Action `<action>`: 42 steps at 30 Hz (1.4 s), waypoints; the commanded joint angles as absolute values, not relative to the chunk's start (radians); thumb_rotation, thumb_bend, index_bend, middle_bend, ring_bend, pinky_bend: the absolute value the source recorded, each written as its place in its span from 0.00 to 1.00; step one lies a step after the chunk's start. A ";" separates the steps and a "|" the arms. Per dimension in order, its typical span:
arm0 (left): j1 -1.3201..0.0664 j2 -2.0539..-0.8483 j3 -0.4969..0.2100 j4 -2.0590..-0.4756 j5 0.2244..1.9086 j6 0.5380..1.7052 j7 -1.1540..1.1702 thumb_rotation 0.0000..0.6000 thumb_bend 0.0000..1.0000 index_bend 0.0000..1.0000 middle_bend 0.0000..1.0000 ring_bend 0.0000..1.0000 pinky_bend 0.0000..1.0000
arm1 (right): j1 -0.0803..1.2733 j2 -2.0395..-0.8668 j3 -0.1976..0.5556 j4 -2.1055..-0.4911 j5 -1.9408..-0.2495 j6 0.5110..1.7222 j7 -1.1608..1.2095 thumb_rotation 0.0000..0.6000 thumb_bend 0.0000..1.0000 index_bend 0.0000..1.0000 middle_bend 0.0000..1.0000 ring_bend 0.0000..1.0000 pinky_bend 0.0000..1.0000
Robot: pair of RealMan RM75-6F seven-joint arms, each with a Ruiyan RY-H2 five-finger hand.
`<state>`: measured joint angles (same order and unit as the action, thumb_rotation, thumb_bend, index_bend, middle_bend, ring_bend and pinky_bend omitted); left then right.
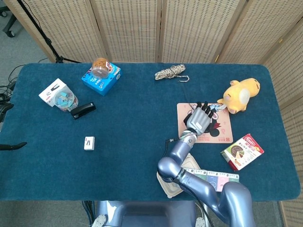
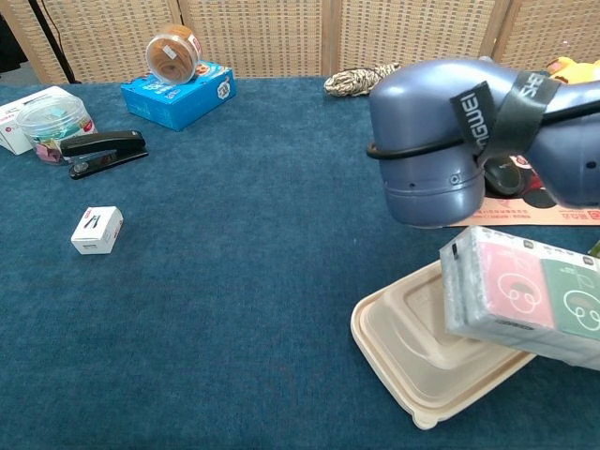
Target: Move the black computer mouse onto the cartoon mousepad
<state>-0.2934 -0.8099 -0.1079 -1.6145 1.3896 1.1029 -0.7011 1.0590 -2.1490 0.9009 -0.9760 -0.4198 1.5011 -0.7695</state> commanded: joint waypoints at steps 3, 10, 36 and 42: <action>-0.290 -0.815 -0.106 -1.635 1.389 1.116 -0.656 1.00 0.00 0.00 0.00 0.00 0.00 | 0.995 -2.002 0.841 -1.278 -0.495 1.481 -0.812 1.00 0.67 0.16 0.03 0.00 0.03; -0.282 -0.834 -0.107 -1.675 1.363 1.147 -0.529 1.00 0.00 0.00 0.00 0.00 0.00 | 0.792 -1.701 0.734 -1.638 -0.517 1.327 -0.842 1.00 0.67 0.13 0.03 0.00 0.02; -0.174 -1.025 -0.080 -1.710 1.365 1.406 -0.116 1.00 0.00 0.00 0.00 0.00 0.00 | 0.222 -1.055 0.254 -1.756 -1.258 1.221 -0.284 1.00 0.00 0.00 0.00 0.00 0.00; -0.158 -1.039 -0.070 -1.695 1.365 1.411 -0.104 1.00 0.00 0.00 0.00 0.00 0.00 | 0.137 -1.126 0.193 -1.662 -1.331 1.379 -0.211 1.00 0.00 0.00 0.00 0.00 0.00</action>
<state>-0.1588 -1.0415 -0.0720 -1.6948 1.3661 1.4129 -0.1080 0.1768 -1.0938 0.2243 -1.7043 -1.2946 1.3221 -0.2448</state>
